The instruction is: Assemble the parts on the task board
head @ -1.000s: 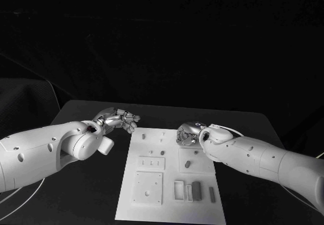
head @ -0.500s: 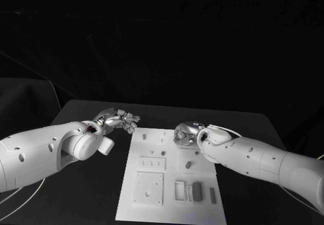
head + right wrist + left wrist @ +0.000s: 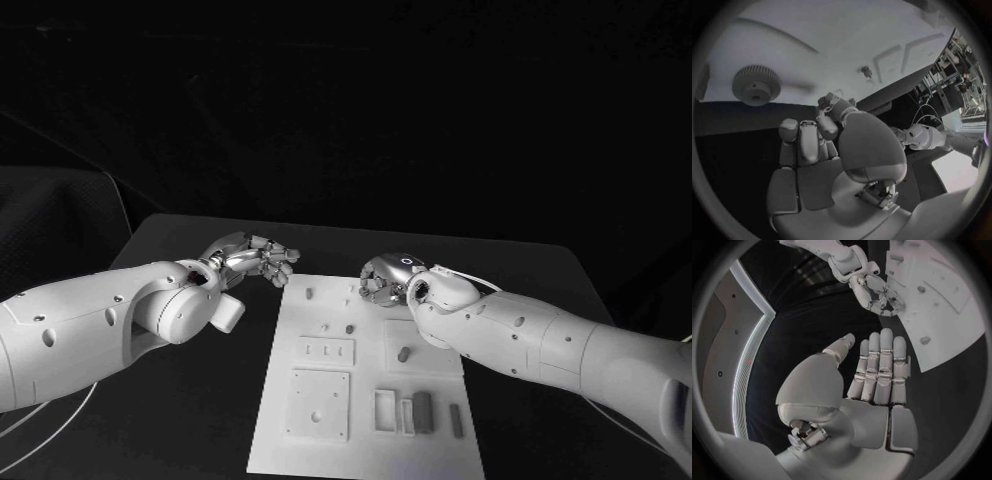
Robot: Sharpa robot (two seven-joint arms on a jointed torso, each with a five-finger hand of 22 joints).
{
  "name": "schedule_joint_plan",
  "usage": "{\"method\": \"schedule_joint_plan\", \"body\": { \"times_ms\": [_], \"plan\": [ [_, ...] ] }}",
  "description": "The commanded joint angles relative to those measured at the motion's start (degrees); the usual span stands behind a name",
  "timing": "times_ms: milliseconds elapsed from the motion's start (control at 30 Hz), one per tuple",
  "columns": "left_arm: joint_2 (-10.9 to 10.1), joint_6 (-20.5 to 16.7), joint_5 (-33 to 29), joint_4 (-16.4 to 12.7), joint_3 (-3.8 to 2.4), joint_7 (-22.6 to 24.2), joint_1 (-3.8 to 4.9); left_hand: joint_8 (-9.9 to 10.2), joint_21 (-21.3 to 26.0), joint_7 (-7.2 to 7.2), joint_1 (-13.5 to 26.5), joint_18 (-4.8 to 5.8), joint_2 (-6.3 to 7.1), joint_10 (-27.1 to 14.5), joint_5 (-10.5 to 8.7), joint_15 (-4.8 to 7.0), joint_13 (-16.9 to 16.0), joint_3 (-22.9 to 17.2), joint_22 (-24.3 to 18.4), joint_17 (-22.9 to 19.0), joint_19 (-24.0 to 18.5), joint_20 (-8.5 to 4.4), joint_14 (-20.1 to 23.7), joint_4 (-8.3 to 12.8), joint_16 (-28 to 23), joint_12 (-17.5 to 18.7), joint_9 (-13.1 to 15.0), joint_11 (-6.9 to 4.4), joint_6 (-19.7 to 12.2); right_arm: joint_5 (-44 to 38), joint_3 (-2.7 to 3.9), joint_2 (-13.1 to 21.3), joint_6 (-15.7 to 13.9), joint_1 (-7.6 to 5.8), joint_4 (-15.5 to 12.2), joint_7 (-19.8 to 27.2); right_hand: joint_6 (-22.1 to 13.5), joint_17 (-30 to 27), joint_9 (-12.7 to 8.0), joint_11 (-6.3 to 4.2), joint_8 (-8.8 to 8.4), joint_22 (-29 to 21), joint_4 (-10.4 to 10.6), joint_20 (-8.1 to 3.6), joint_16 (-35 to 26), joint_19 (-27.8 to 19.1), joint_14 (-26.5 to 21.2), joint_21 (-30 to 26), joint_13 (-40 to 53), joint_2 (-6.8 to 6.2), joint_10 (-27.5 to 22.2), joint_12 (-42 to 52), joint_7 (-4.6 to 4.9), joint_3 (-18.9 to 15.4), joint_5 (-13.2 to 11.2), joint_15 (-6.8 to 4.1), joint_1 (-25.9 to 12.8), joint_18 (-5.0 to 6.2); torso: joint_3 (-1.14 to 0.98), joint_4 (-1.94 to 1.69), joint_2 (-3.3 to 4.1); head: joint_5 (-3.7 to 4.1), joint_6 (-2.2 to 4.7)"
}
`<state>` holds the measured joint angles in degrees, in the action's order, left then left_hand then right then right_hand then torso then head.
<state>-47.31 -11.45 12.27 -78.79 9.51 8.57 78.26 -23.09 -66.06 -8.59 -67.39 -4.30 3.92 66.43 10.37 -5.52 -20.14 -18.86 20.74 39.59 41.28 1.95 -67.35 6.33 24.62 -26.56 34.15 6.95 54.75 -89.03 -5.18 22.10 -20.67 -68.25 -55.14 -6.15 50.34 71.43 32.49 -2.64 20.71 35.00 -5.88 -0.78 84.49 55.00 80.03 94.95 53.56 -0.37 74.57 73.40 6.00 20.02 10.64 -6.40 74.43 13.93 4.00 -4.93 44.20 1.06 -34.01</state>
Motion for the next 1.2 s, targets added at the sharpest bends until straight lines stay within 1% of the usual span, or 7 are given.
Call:
{"method": "schedule_joint_plan", "body": {
  "times_ms": [33, 200, 333, 400, 700, 833, 1200],
  "plan": [
    [0.23, -0.16, -0.29, -0.02, -0.06, 0.59, 0.10, 0.38, -0.01, -0.03, 0.02, -1.11, 0.46, -0.32, 0.19, -0.04, 0.09, 0.04, -0.10, 0.09, 0.52, 0.05, -0.48, -0.30, -0.08, 0.36, -0.07, 0.08, 0.02, -2.49, 0.02, -0.77, -3.03, -0.10, 0.39, -2.47, 3.10, 0.05, 0.13, -0.37, 0.16, 0.11, 0.03, 0.23, 0.28, 0.00, 0.18, 7.03, 0.11, -0.26, 0.22, 0.33, 2.65, 0.39, 0.30, -0.20, -0.17, 0.78, 0.01, 0.04, 0.09, -0.10, 0.15],
    [0.62, 0.06, -0.29, 0.17, -0.06, 0.55, 0.10, 0.39, 0.00, -0.03, 0.02, -1.11, 0.46, -0.33, 0.19, -0.04, 0.10, 0.03, -0.10, 0.10, 0.53, 0.05, -0.48, -0.30, -0.08, 0.38, -0.08, 0.09, 0.01, -3.37, 0.02, -2.60, -3.16, -0.19, 1.90, -2.58, 3.16, 0.06, 0.11, -0.41, 0.13, 0.17, -0.04, 0.23, 0.37, 0.06, 0.28, 7.10, 0.12, -0.47, 0.32, 0.38, 2.66, 0.46, 0.28, -0.21, -0.23, 0.80, 0.00, 0.02, 0.11, 0.07, 0.38],
    [0.67, 0.07, -0.29, 0.11, -0.07, 0.50, 0.14, 0.40, 0.00, -0.03, 0.02, -1.12, 0.46, -0.34, 0.19, -0.04, 0.10, 0.02, -0.10, 0.10, 0.53, 0.05, -0.48, -0.31, -0.09, 0.39, -0.08, 0.09, 0.00, -3.80, 0.02, -3.33, -2.94, -0.45, 2.26, -2.96, 3.17, 0.06, 0.09, -0.42, 0.10, 0.19, -0.05, 0.24, 0.41, 0.09, 0.33, 7.14, 0.13, -0.59, 0.37, 0.40, 2.67, 0.48, 0.27, -0.22, -0.29, 0.81, 0.09, -0.12, 0.26, 0.20, 0.54],
    [0.74, 0.04, -0.29, 0.14, -0.07, 0.50, 0.19, 0.41, 0.00, -0.03, 0.02, -1.12, 0.46, -0.34, 0.19, -0.04, 0.11, 0.02, -0.10, 0.10, 0.53, 0.05, -0.48, -0.31, -0.09, 0.39, -0.08, 0.09, 0.00, -4.04, 0.02, -3.59, -3.04, -0.45, 2.45, -3.09, 3.17, 0.06, 0.08, -0.42, 0.09, 0.20, -0.06, 0.24, 0.42, 0.10, 0.34, 7.15, 0.13, -0.63, 0.39, 0.41, 2.67, 0.49, 0.27, -0.22, -0.31, 0.82, 0.02, -0.10, 0.30, 0.06, 0.52],
    [0.85, -0.03, -0.29, 0.22, -0.07, 0.45, 0.34, 0.43, 0.00, -0.03, 0.03, -1.12, 0.46, -0.36, 0.19, -0.03, 0.12, 0.01, -0.11, 0.12, 0.55, 0.05, -0.49, -0.32, -0.10, 0.42, -0.09, 0.10, -0.01, -4.40, 0.02, -4.33, -2.80, -0.78, 2.68, -3.70, 3.22, 0.05, 0.03, -0.45, 0.02, 0.27, -0.04, 0.26, 0.51, 0.17, 0.45, 7.24, 0.14, -0.98, 0.50, 0.45, 2.69, 0.54, 0.25, -0.23, -0.56, 0.83, 0.16, -0.21, 0.70, 0.03, 0.98],
    [0.96, -0.02, -0.29, 0.13, -0.07, 0.45, 0.45, 0.43, 0.00, -0.03, 0.03, -1.12, 0.46, -0.37, 0.19, -0.03, 0.12, 0.01, -0.11, 0.12, 0.55, 0.05, -0.49, -0.33, -0.10, 0.42, -0.09, 0.10, -0.01, -4.92, 0.01, -4.52, -2.71, -0.81, 3.27, -3.80, 3.23, 0.05, 0.03, -0.46, 0.01, 0.28, -0.04, 0.26, 0.52, 0.18, 0.46, 7.25, 0.14, -1.00, 0.51, 0.46, 2.69, 0.55, 0.25, -0.23, -0.57, 0.83, 0.20, -0.26, 0.79, 0.42, 0.95],
    [1.18, -0.06, -0.29, 0.27, -0.08, 0.47, 0.63, 0.46, 0.01, -0.03, 0.03, -1.13, 0.47, -0.38, 0.19, -0.03, 0.13, -0.01, -0.12, 0.13, 0.56, 0.05, -0.50, -0.34, -0.12, 0.46, -0.09, 0.10, -0.02, -5.03, 0.01, -4.77, -1.86, -1.17, 3.44, -3.87, 3.25, 0.05, 0.01, -0.47, -0.01, 0.30, -0.06, 0.26, 0.54, 0.20, 0.49, 7.27, 0.14, -1.04, 0.54, 0.46, 2.68, 0.61, 0.26, -0.23, -0.59, 0.85, 0.24, -0.17, 0.98, -0.05, 0.81]
  ]
}}
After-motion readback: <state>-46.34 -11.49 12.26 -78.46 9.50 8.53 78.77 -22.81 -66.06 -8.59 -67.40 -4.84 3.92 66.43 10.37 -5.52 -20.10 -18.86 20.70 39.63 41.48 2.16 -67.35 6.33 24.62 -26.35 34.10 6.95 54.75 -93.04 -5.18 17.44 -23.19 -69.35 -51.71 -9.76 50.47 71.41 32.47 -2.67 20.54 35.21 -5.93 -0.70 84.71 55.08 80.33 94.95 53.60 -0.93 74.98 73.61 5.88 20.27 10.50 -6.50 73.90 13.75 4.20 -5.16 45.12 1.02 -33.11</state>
